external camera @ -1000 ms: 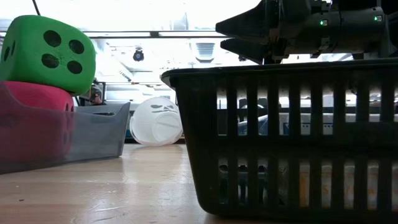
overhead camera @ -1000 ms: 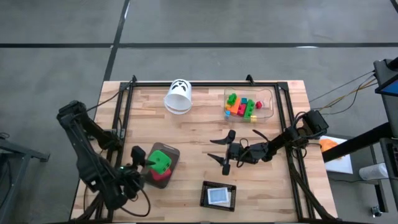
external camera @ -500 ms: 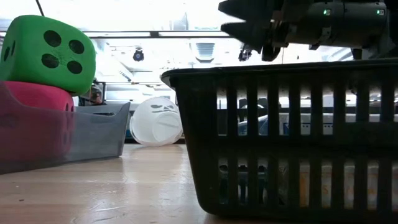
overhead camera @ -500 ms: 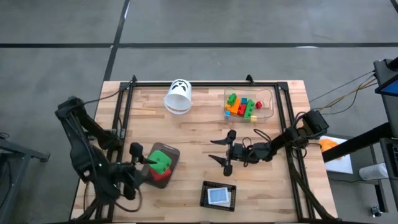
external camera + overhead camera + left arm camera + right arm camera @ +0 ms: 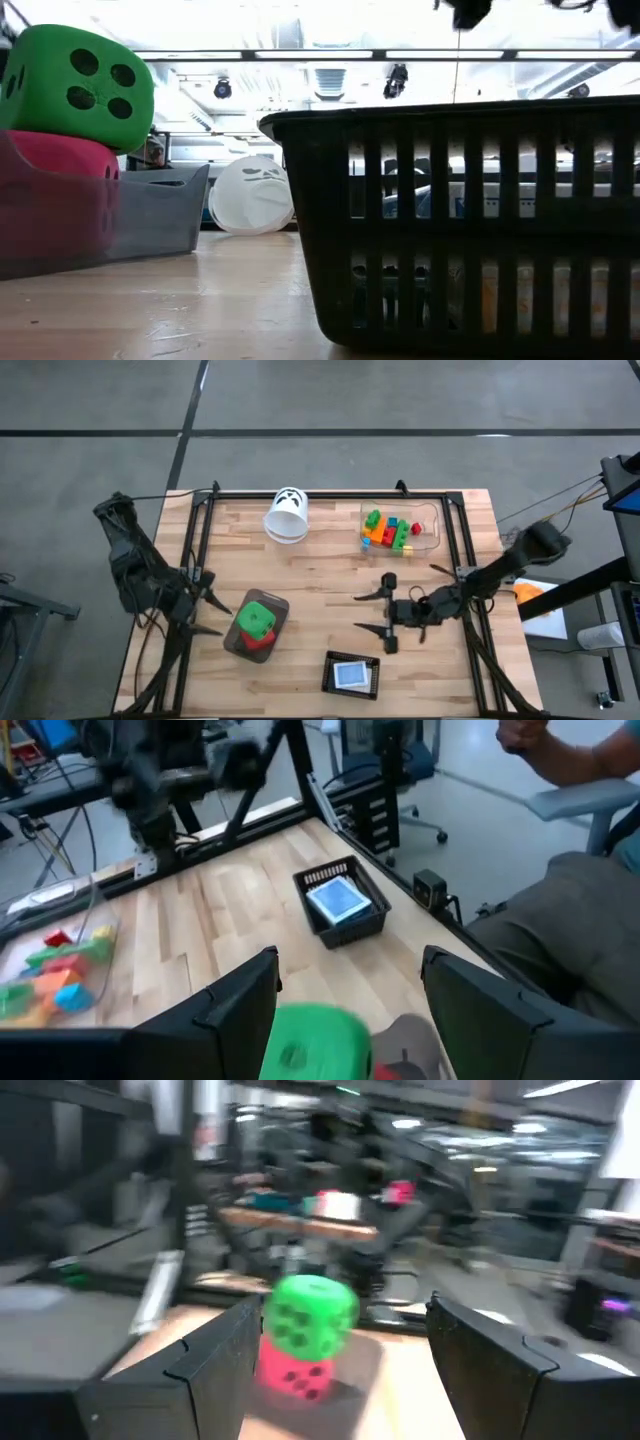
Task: Pick & Place Toys
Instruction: Return to Home Position
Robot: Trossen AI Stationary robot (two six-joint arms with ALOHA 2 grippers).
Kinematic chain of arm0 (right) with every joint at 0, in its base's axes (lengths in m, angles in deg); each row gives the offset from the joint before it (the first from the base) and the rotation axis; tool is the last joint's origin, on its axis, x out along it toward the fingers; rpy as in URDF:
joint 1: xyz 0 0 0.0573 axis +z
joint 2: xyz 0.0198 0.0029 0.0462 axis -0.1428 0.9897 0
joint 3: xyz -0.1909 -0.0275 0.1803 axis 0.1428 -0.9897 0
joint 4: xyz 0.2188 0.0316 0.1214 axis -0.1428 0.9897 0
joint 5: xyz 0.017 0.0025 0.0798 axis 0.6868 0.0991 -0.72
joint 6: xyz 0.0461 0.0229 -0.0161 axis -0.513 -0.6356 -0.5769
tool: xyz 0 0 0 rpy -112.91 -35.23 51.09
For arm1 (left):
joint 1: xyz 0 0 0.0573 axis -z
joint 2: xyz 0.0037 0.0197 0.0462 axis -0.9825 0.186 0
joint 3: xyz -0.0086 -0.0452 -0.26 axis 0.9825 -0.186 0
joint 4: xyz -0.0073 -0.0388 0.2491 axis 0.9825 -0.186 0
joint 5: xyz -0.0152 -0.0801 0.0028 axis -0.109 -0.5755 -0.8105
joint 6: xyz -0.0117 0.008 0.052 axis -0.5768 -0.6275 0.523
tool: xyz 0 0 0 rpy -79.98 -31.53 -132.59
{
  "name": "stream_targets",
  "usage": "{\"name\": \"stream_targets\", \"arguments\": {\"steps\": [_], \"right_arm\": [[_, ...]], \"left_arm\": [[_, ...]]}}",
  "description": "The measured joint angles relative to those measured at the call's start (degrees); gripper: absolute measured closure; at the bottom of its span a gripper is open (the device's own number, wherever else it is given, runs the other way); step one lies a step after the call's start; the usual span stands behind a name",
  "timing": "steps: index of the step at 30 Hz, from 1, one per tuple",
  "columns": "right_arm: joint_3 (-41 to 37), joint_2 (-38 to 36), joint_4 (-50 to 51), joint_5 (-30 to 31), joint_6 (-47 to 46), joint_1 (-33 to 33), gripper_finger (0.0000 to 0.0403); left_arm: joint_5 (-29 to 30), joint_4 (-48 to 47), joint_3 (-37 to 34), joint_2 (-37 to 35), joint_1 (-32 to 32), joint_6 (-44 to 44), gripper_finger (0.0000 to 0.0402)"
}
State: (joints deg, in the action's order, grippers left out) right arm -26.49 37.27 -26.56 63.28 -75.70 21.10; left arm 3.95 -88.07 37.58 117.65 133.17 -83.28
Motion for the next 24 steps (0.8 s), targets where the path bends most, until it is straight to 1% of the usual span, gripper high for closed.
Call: {"name": "stream_targets", "arguments": {"steps": [2,4,5,7,9,13,16,17,18,20,22,24], "right_arm": [[0.0,-6.3,7.9,-4.7,-0.8,0.5,0.0127],[-0.6,-12.3,13.6,-11.7,-1.8,0.5,0.0127],[-1.4,-14.9,14.7,-15.1,-1.8,0.5,0.0127],[-3.8,-20.1,15.1,-19.2,-0.6,0.5,0.0127],[-6.8,-25.3,15.3,-20.6,0.5,0.5,0.0127],[-14.4,-34.8,14.1,-20.6,0.9,0.5,0.0127],[-21.3,-40.0,10.1,-21.6,0.6,0.6,0.0127],[-23.6,-41.6,8.2,-22.3,0.4,0.6,0.0127],[-26.0,-42.9,6.4,-22.9,0.4,0.6,0.0127],[-30.5,-44.6,2.5,-23.3,0.4,0.6,0.0127],[-30.9,-45.5,5.6,-23.2,0.2,0.6,0.0127],[-31.0,-46.3,6.4,-23.3,0.1,0.7,0.0127]], "left_arm": [[0.2,0.0,-3.4,-4.9,0.0,0.0,0.0154],[0.2,-0.2,-6.3,-9.6,0.0,0.0,0.0154],[0.1,-0.5,-7.6,-12.0,0.0,0.3,0.0154],[0.1,-0.4,-9.9,-16.9,0.0,0.8,0.0154],[-0.4,-0.5,-12.0,-21.8,0.0,1.0,0.0154],[-2.4,-0.1,-15.8,-31.6,0.0,2.5,0.0154],[-4.1,2.0,-16.5,-36.6,0.0,4.1,0.0154],[-3.1,2.3,-16.6,-37.7,0.0,4.1,0.0154],[-0.8,3.0,-16.8,-37.9,0.0,4.1,0.0154],[6.4,3.5,-17.0,-37.2,0.0,4.0,0.0154],[13.2,3.7,-17.1,-36.5,0.0,2.1,0.0155],[20.5,3.8,-17.4,-35.8,0.0,-1.3,0.0155]]}}
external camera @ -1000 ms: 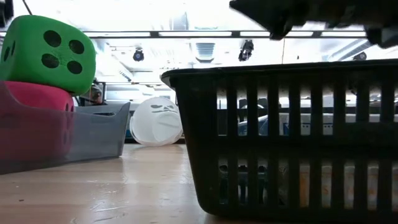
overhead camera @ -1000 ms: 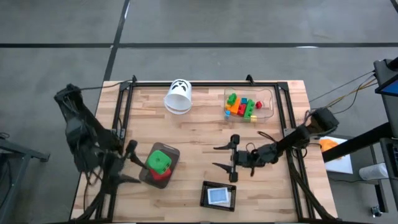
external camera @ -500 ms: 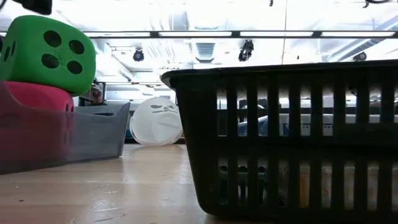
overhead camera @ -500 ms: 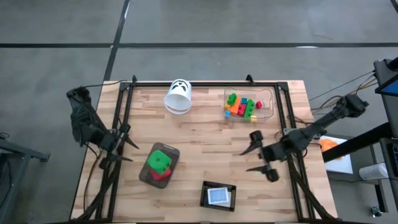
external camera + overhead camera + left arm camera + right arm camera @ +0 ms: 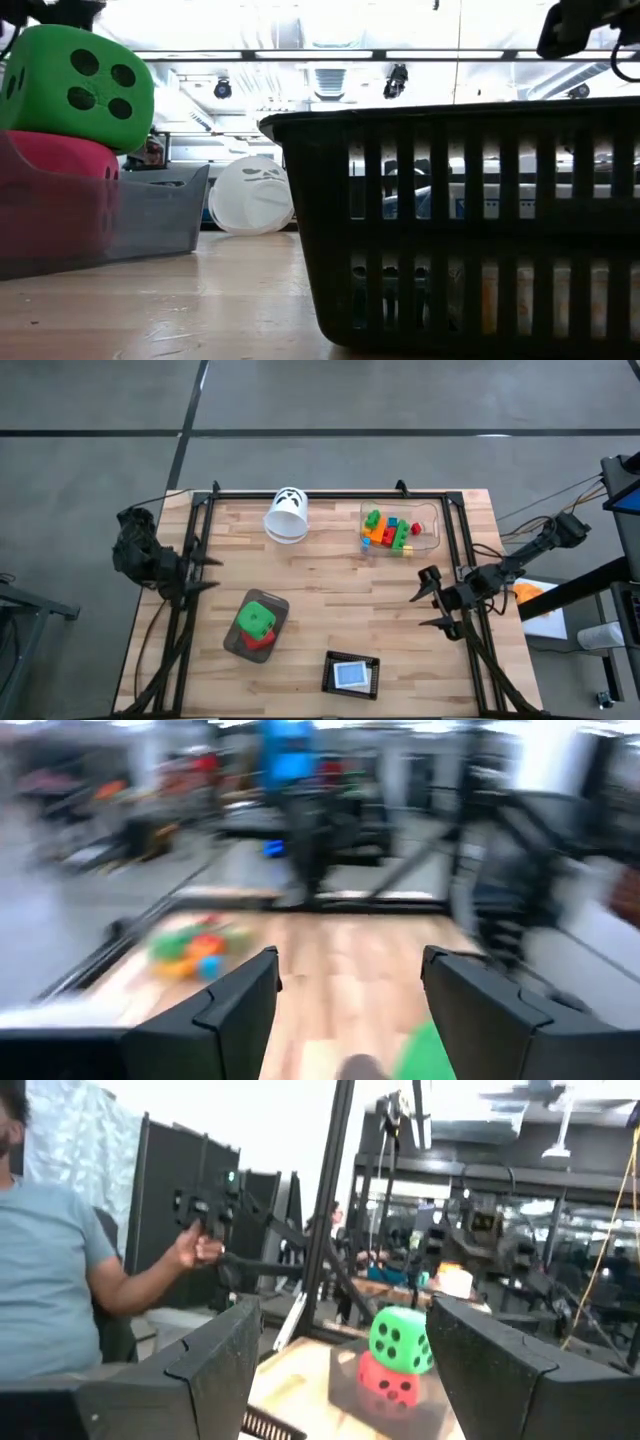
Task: Pick & Place Toys
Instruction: Return to Home Position
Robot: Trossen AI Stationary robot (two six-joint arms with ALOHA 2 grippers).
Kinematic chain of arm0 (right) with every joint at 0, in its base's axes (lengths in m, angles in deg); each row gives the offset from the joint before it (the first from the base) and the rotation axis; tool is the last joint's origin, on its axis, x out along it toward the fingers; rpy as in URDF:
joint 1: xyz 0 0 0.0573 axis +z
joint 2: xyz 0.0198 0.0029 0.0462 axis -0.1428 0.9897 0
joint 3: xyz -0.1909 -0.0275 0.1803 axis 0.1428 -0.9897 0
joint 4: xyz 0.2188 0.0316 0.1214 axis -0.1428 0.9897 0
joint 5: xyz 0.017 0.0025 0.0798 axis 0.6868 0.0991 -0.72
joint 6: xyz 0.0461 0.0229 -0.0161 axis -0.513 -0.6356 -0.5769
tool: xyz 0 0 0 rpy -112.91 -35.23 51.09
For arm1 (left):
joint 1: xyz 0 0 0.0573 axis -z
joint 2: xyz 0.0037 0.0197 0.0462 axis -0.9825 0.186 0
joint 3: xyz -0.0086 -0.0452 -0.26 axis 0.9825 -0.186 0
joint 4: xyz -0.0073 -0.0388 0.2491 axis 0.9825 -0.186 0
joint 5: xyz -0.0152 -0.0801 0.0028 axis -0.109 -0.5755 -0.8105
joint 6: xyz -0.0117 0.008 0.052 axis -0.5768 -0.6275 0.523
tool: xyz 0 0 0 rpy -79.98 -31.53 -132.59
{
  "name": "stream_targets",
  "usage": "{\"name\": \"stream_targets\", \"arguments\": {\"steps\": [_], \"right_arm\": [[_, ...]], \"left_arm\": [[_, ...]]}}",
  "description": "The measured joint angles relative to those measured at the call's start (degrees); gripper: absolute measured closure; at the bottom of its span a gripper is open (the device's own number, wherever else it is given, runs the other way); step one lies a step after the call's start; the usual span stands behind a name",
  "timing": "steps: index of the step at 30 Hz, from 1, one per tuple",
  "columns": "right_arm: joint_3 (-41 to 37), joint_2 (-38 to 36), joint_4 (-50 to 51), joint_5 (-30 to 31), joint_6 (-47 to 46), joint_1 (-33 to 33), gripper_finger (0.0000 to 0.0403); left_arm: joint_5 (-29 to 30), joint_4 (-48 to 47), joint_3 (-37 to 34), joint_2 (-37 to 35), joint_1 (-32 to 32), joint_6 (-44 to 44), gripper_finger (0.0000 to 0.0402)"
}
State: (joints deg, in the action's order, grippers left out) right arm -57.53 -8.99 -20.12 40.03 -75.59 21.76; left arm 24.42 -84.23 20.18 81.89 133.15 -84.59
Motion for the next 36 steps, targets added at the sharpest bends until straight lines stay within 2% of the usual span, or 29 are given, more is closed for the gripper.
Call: {"name": "stream_targets", "arguments": {"steps": [3,6,8,12,13,15,18,23,28,32,36], "right_arm": [[-0.1,0.1,-0.4,-0.3,0.0,0.0,0.0127],[-0.1,0.3,-0.3,-0.3,0.1,0.1,0.0127],[-0.1,0.4,-0.2,-0.3,0.2,0.1,0.0127],[-0.1,0.5,-0.2,0.1,0.5,0.1,0.0127],[-0.1,0.4,-0.1,0.1,0.5,0.1,0.0127],[-0.1,0.4,-0.2,0.1,0.5,0.1,0.0127],[-0.1,0.5,-0.2,0.2,0.5,0.1,0.0127],[-0.1,0.5,-0.2,0.2,0.5,0.1,0.0127],[-0.1,0.8,-0.2,0.3,0.5,0.1,0.0127],[-0.2,1.4,-0.2,0.3,0.1,0.1,0.0127],[-0.2,1.8,-0.2,0.3,-0.2,0.1,0.0127]], "left_arm": [[8.1,-0.2,-0.8,0.1,0.0,-7.2,0.0155],[9.1,0.6,-2.6,0.1,0.0,-12.1,0.0155],[3.6,3.3,-4.5,0.2,0.0,-7.5,0.0155],[-12.5,17.0,-10.8,0.2,0.0,10.9,0.0155],[-14.9,20.2,-12.0,0.2,0.0,14.3,0.0155],[-15.4,22.7,-13.7,0.2,-0.2,17.1,0.0155],[-15.0,21.4,-13.8,0.1,-1.2,16.9,0.0155],[-20.3,21.1,-14.1,0.5,-3.6,15.7,0.0154],[-23.7,27.3,-18.0,3.9,-8.0,14.1,0.0154],[-30.1,35.7,-21.4,9.0,-14.0,13.7,0.0154],[-37.7,36.3,-21.3,13.4,-24.1,10.5,0.0154]]}}
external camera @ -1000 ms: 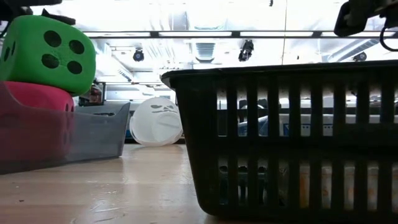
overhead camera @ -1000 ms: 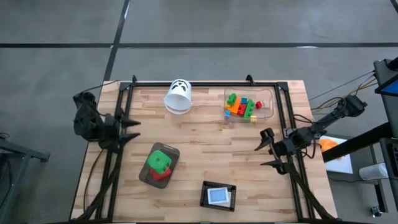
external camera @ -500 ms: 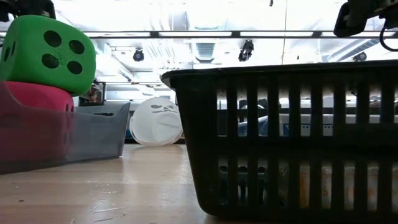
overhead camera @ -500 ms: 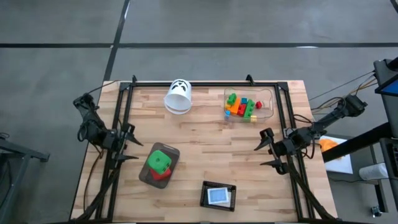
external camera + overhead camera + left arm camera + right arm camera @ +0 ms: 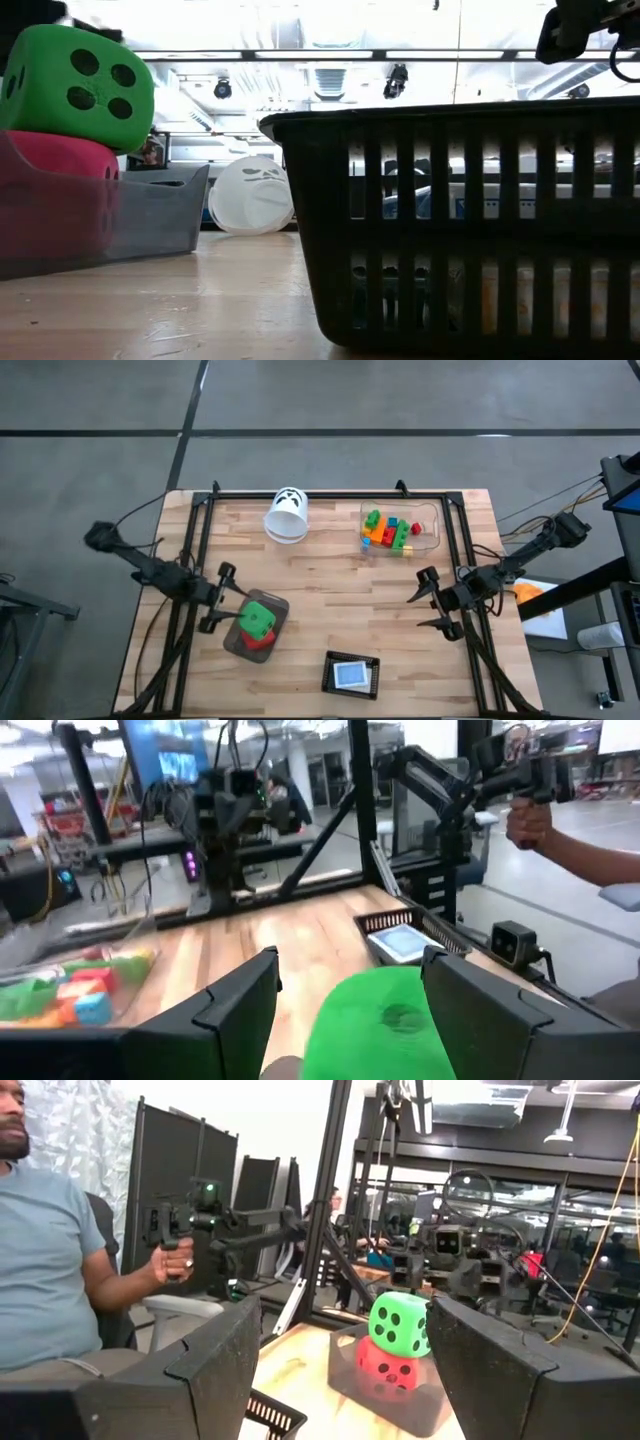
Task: Pick & Place Toys
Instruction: Return to Home Position
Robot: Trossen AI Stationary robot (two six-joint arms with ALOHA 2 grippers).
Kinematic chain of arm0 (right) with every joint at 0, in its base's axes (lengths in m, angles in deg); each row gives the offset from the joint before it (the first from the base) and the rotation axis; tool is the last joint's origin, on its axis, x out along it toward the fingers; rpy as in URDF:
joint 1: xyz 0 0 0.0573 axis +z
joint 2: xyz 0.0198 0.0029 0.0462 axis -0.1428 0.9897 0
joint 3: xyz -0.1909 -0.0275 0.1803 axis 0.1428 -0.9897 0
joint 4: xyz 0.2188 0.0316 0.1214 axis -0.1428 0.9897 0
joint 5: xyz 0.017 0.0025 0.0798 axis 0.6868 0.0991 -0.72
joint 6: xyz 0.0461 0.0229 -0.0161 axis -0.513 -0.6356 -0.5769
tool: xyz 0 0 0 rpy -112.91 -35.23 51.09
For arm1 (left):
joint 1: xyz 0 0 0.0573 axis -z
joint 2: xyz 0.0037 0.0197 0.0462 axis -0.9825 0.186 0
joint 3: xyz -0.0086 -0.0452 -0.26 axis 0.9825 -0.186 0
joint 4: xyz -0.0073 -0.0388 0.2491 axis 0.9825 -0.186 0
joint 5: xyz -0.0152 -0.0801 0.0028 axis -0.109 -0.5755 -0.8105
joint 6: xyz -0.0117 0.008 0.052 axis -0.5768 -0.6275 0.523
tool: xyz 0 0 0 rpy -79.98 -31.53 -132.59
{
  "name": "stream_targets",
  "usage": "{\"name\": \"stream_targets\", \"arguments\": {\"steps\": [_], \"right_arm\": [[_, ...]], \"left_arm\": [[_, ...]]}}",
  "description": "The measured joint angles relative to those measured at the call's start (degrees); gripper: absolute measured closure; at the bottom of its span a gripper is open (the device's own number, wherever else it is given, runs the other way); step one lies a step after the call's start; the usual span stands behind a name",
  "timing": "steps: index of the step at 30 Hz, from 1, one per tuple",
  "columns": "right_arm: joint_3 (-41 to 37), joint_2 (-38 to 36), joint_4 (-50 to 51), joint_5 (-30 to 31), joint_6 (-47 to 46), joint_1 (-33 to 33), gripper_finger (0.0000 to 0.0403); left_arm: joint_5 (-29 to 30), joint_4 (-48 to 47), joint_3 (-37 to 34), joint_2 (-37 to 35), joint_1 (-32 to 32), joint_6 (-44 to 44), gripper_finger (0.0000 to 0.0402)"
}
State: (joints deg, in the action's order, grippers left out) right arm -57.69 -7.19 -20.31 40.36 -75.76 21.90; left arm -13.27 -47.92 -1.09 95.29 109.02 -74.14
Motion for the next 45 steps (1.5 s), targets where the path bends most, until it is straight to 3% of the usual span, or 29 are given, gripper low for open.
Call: {"name": "stream_targets", "arguments": {"steps": [6,9,12,23,31,37,45], "right_arm": [[0.0,0.0,0.0,0.0,0.0,0.0,0.0127],[0.0,0.0,0.0,0.0,-0.3,0.0,0.0127],[0.0,0.0,0.3,0.0,-0.9,0.0,0.0127],[0.0,0.2,0.9,0.0,-1.5,0.0,0.0127],[0.0,0.8,0.9,0.1,-1.3,0.0,0.0127],[0.0,0.3,0.9,5.7,-1.0,-0.2,0.0127],[0.0,-1.6,1.0,3.6,1.8,-0.9,0.0127]], "left_arm": [[-19.4,2.5,0.7,2.3,-19.6,-0.7,0.0154],[-23.2,2.5,0.7,1.6,-27.8,-1.5,0.0154],[-24.8,1.9,0.6,0.7,-31.5,-1.9,0.0154],[-20.2,-3.5,0.6,-5.3,-26.7,2.2,0.0154],[-12.5,-15.5,0.6,-15.4,-21.4,2.3,0.0154],[-9.2,-15.9,0.2,-15.4,-19.7,3.8,0.0154],[-8.9,-15.8,0.3,-15.3,-19.7,4.2,0.0154]]}}
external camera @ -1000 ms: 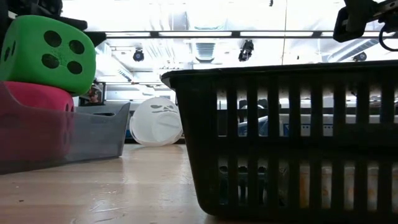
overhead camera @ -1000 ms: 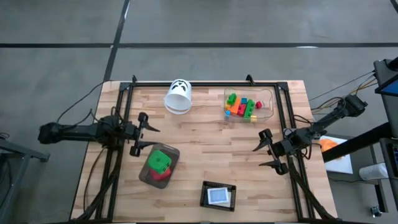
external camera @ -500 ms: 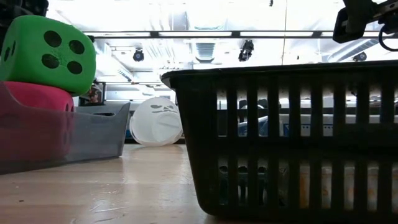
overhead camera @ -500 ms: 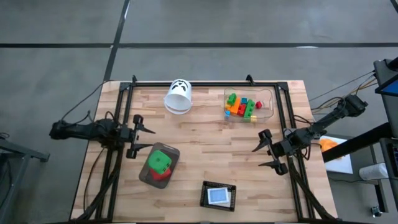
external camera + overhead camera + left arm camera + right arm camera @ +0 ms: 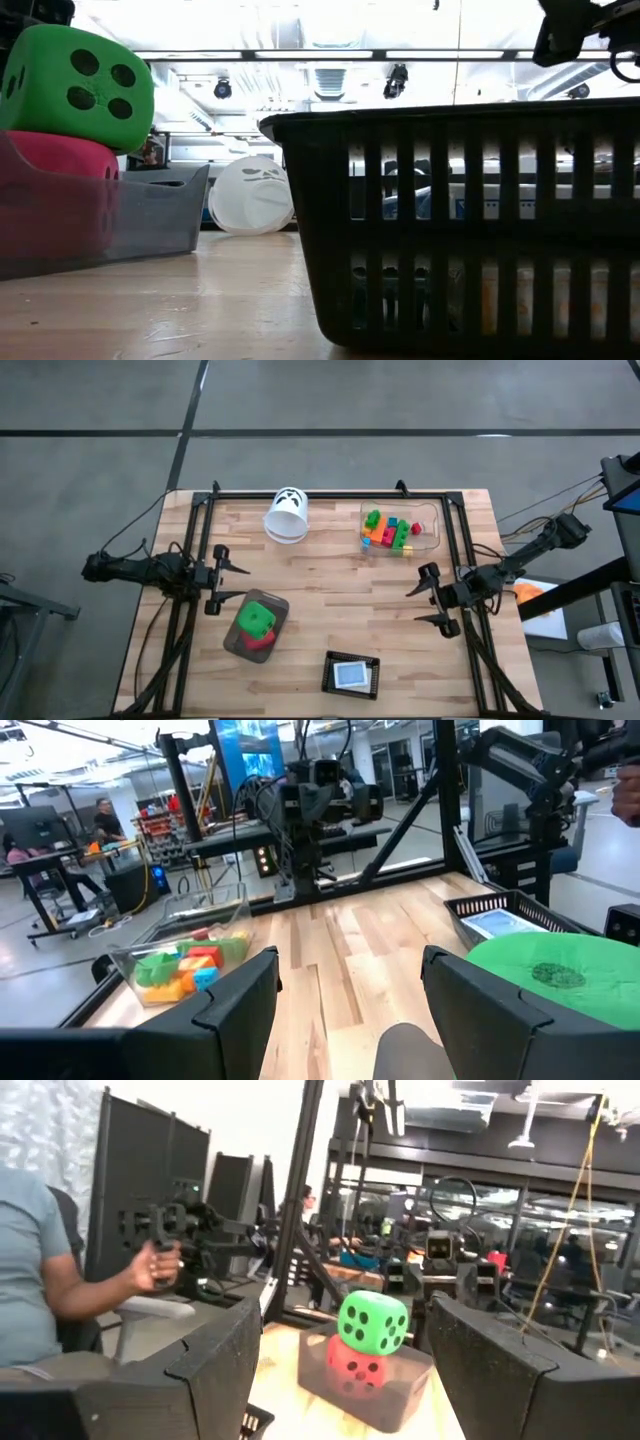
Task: Pick & Place Toys
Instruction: Return to Home Position
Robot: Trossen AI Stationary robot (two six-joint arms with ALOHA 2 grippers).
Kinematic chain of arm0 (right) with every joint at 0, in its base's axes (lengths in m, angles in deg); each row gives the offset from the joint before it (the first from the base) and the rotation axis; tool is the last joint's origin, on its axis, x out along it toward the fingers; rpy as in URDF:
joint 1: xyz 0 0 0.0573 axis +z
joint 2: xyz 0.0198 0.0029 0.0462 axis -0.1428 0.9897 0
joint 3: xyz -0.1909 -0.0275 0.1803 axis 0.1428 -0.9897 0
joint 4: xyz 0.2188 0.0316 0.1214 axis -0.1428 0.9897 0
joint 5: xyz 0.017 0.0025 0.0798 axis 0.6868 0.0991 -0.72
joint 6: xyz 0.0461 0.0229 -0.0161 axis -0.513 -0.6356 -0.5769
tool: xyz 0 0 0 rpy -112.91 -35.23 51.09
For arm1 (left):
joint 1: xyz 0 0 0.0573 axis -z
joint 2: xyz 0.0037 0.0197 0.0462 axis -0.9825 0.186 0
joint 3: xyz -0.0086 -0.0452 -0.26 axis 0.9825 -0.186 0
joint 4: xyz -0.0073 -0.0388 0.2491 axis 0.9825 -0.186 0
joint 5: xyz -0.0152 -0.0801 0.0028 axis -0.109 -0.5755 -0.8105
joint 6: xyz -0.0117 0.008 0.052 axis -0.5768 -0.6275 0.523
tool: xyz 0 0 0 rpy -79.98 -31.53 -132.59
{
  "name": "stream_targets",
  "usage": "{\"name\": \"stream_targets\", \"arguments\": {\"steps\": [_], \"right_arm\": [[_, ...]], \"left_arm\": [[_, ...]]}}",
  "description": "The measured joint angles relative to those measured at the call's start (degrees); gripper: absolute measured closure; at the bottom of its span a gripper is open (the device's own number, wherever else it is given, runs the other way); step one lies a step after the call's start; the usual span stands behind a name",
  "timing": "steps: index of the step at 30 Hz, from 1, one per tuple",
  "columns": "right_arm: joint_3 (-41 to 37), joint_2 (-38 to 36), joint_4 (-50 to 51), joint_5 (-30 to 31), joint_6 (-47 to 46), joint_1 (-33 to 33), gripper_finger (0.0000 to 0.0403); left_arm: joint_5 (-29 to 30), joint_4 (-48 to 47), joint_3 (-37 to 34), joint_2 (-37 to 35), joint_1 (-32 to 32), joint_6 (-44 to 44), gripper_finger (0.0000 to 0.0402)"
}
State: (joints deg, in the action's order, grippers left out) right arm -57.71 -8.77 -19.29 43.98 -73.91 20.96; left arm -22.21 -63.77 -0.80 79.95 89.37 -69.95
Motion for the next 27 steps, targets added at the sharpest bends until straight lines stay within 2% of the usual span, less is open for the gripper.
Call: {"name": "stream_targets", "arguments": {"steps": [4,13,19,27], "right_arm": [[0.0,-7.7,8.4,-1.0,-0.1,0.0,0.0127],[0.0,-34.3,40.5,-0.8,-0.8,-0.1,0.0127],[0.0,-34.2,43.5,4.8,-1.9,-0.5,0.0127],[0.0,-34.2,44.5,6.5,-2.0,-2.3,0.0127]], "left_arm": [[0.0,0.0,0.0,0.0,0.0,0.0,0.0154],[0.0,-0.1,0.0,0.0,0.0,0.0,0.0154],[1.4,-0.8,0.1,0.0,0.0,0.0,0.0154],[6.9,-1.6,0.2,0.0,-0.1,0.7,0.0154]]}}
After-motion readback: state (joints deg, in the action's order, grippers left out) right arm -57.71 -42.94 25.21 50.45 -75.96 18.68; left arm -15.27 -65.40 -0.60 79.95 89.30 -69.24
